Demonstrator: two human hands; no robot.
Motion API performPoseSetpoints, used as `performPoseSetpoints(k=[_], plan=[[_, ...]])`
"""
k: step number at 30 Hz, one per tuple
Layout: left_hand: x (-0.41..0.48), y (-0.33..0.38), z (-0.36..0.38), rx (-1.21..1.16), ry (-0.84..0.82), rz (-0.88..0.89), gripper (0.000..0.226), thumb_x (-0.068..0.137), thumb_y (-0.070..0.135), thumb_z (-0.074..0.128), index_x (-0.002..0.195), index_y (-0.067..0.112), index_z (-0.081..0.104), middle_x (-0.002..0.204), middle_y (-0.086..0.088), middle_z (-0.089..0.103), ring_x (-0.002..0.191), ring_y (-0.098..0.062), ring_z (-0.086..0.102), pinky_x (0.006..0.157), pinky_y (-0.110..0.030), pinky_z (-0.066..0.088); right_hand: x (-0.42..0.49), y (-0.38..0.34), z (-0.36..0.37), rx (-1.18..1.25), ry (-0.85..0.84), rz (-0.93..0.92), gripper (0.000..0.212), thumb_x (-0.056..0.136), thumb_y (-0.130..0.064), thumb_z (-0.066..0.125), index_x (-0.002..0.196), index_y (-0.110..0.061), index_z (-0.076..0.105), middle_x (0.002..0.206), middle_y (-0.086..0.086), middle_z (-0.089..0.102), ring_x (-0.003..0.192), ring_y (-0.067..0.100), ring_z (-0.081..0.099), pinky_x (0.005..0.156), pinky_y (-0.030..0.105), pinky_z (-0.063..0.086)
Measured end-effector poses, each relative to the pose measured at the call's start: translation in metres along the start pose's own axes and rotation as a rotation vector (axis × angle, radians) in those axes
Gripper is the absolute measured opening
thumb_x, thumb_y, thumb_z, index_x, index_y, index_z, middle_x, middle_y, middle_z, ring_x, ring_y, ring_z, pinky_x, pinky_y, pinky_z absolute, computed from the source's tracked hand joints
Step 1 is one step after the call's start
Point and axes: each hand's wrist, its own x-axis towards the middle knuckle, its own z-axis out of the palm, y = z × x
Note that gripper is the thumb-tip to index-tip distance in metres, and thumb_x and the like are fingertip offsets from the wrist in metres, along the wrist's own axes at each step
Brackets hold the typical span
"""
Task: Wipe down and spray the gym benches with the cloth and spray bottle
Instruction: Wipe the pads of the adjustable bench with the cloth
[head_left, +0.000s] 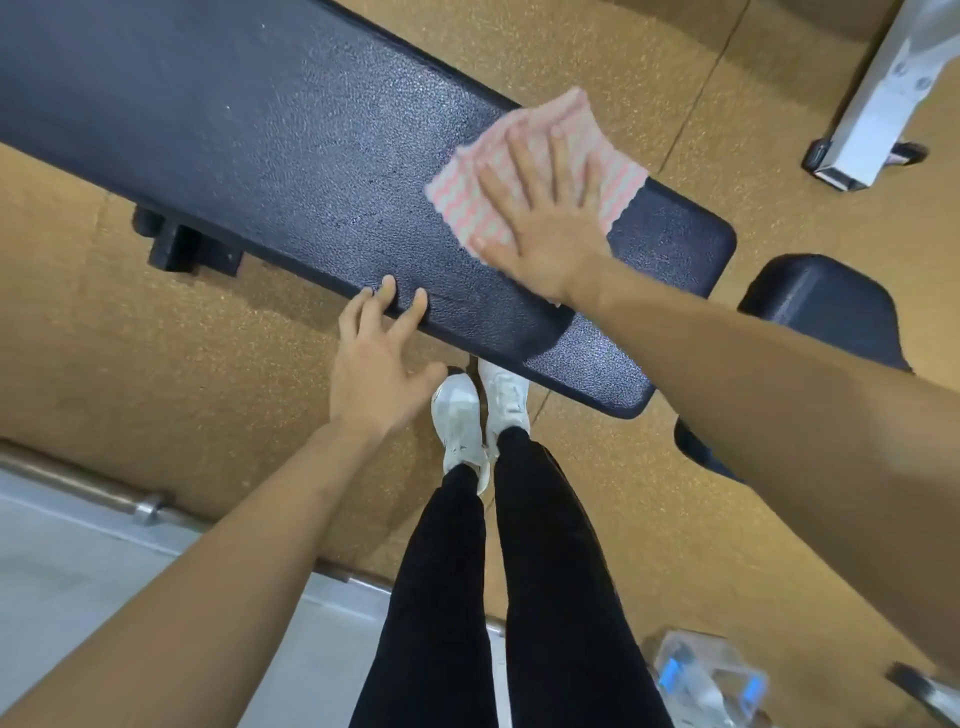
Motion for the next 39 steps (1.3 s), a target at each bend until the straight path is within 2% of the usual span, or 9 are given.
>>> performPoseSetpoints(k=[3,6,10,15,18,22,28,34,39], plan=[[-0.002,-0.008,-0.008,-0.135,0.046,0.009,0.071,0.082,0.038,0.059,0.151,0.029,0.05,0.163,0.004,0.033,0.149,-0.02,0.024,0.111,-0.053,0.044,-0.019,-0.032,0.016,-0.044,-0.003,-0.153,0.075,0.096,-0.071,0.022,0.16,-0.041,-0.002,0.171,0.005,-0.01,0.154,0.044,-0.007,0.115,0.07,-0.007],[-0.004,-0.018,-0.02,-0.196,0.193,-0.049,0.065,0.083,0.029,0.06,0.146,0.019,0.055,0.155,-0.002,0.045,0.142,-0.023,0.039,0.118,-0.046,0.037,-0.038,-0.057,0.033,-0.061,0.002,-0.245,0.07,0.099,-0.067,0.022,0.16,-0.042,-0.002,0.171,0.002,-0.01,0.155,0.041,-0.01,0.117,0.069,-0.006],[0.011,-0.032,-0.035,-0.093,0.317,-0.126,0.064,0.085,0.016,0.069,0.147,0.011,0.052,0.16,-0.013,0.038,0.147,-0.033,0.034,0.122,-0.048,0.03,-0.057,-0.068,0.047,-0.016,0.02,-0.367,0.07,0.098,-0.052,0.049,0.16,-0.038,0.021,0.171,0.003,0.012,0.156,0.039,0.005,0.12,0.068,0.006],[0.046,-0.035,-0.05,-0.07,0.39,-0.358,0.081,0.092,0.041,0.07,0.159,0.012,0.034,0.169,-0.014,0.019,0.154,-0.033,0.021,0.126,-0.047,0.024,-0.048,-0.04,0.032,-0.069,-0.069,-0.508,0.064,0.098,-0.062,0.035,0.158,-0.043,0.026,0.17,-0.003,0.01,0.157,0.035,0.005,0.12,0.061,-0.008],[0.059,-0.04,-0.051,-0.073,0.39,-0.436,0.091,0.085,0.055,0.073,0.158,0.015,0.036,0.168,-0.01,0.024,0.154,-0.028,0.025,0.124,-0.046,0.029,-0.033,-0.022,0.018,-0.048,-0.072,-0.451,0.067,0.096,-0.067,0.032,0.159,-0.045,0.02,0.171,-0.005,0.007,0.156,0.037,0.002,0.119,0.064,-0.004],[0.06,-0.048,-0.045,-0.044,0.427,-0.408,0.094,0.08,0.064,0.071,0.155,0.016,0.043,0.165,-0.01,0.033,0.151,-0.03,0.032,0.121,-0.048,0.034,0.003,-0.013,-0.004,-0.042,-0.014,-0.194,0.077,0.093,-0.069,0.045,0.16,-0.043,0.017,0.171,-0.004,-0.002,0.156,0.037,-0.007,0.118,0.066,-0.007],[0.058,-0.055,-0.042,-0.054,0.411,-0.353,0.093,0.084,0.065,0.069,0.157,0.017,0.04,0.165,-0.011,0.031,0.151,-0.032,0.029,0.122,-0.048,0.031,0.069,-0.028,-0.035,0.074,0.053,0.009,0.08,0.095,-0.073,0.032,0.162,-0.036,0.008,0.171,0.006,-0.004,0.155,0.039,-0.009,0.119,0.07,-0.003],[0.055,-0.074,-0.057,-0.091,0.439,-0.235,0.067,0.091,0.048,0.064,0.149,0.017,0.052,0.152,-0.012,0.046,0.141,-0.031,0.04,0.116,-0.047,0.038,0.077,-0.071,-0.027,-0.073,0.066,-0.103,0.079,0.092,-0.078,0.024,0.161,-0.043,0.007,0.171,0.004,0.0,0.153,0.048,-0.004,0.112,0.079,0.001],[0.062,-0.098,-0.088,-0.175,0.446,-0.186,0.043,0.091,0.033,0.065,0.131,0.017,0.068,0.129,-0.007,0.058,0.124,-0.028,0.05,0.104,-0.031,0.042,0.053,-0.122,-0.006,-0.118,0.024,-0.244,0.076,0.094,-0.075,0.03,0.16,-0.045,0.008,0.172,0.002,0.001,0.154,0.047,-0.003,0.112,0.079,0.001]])
